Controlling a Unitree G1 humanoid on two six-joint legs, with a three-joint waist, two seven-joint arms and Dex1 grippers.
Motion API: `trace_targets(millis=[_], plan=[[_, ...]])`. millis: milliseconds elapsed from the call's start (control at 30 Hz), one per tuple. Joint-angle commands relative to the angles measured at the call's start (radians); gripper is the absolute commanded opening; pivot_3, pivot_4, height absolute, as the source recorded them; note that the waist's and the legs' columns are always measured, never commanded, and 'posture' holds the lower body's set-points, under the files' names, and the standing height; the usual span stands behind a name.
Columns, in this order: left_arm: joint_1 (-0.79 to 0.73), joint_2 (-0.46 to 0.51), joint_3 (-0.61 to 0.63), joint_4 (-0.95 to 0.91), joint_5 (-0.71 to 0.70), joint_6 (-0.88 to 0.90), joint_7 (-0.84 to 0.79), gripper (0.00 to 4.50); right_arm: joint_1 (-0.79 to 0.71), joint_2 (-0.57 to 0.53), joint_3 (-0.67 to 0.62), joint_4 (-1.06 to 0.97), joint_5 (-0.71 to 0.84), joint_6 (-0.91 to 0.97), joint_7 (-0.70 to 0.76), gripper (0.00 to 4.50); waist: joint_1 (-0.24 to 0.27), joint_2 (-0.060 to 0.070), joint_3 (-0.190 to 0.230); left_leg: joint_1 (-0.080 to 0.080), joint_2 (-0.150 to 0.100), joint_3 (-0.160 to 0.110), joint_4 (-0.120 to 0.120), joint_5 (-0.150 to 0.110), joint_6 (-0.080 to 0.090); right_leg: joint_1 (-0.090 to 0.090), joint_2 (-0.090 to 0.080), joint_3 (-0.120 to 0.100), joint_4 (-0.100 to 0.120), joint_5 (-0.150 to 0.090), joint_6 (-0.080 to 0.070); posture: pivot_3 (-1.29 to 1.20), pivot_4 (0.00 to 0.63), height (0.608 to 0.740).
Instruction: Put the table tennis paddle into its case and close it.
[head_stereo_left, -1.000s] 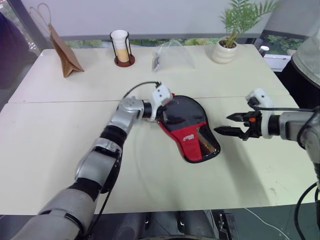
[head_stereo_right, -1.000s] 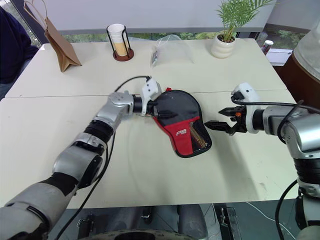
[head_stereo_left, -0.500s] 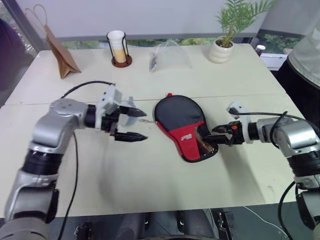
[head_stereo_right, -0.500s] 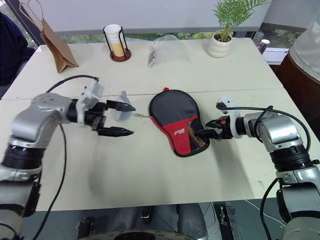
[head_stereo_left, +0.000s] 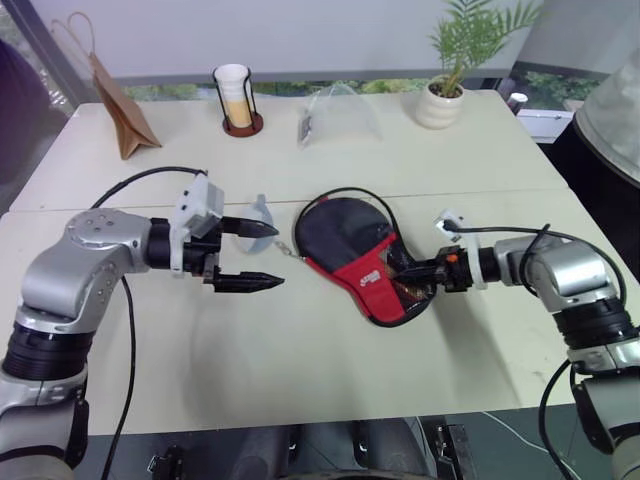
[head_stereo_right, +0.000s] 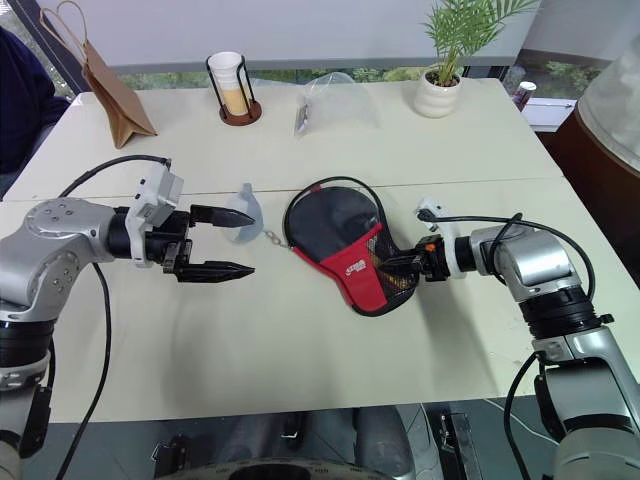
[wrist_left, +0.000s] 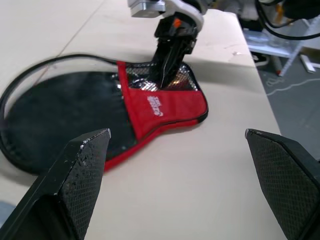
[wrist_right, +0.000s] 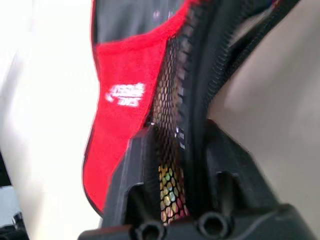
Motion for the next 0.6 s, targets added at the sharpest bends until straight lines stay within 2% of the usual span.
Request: trace_targets(millis=[33, 267, 600], plan=[[-0.001, 0.012, 0.030, -0.032, -0.017, -0.019, 0.015, 4.49, 0.038, 0.012, 0.010, -0.004, 0.004, 0.059, -0.017, 0.05, 0.001, 0.000, 0.000, 0.001, 0.000, 0.000, 0.000, 0.000, 0.000, 0.001, 0.000, 0.000, 0.000, -0.001, -0.001, 0.00, 0.150, 0.734], [-0.004, 0.005, 0.013, -0.021, -0.005, -0.048, 0.027, 4.49, 0.146, 0.019, -0.038, -0.164, 0.089, 0.220, -0.068, 0.05, 0.005, 0.000, 0.000, 0.001, 0.000, 0.000, -0.001, 0.000, 0.000, 0.001, 0.000, 0.000, -0.001, -0.001, -0.002, 0.00, 0.150, 0.734], [-0.010, -0.006, -0.004, -0.028, -0.008, -0.059, 0.043, 4.49, 0.397, 0.111, -0.209, -0.516, 0.270, 0.539, -0.265, 0.05, 0.013, -0.007, -0.006, 0.001, 0.001, -0.001, -0.003, -0.001, 0.001, 0.001, 0.000, 0.000, -0.002, -0.003, -0.004, 0.00, 0.150, 0.734]])
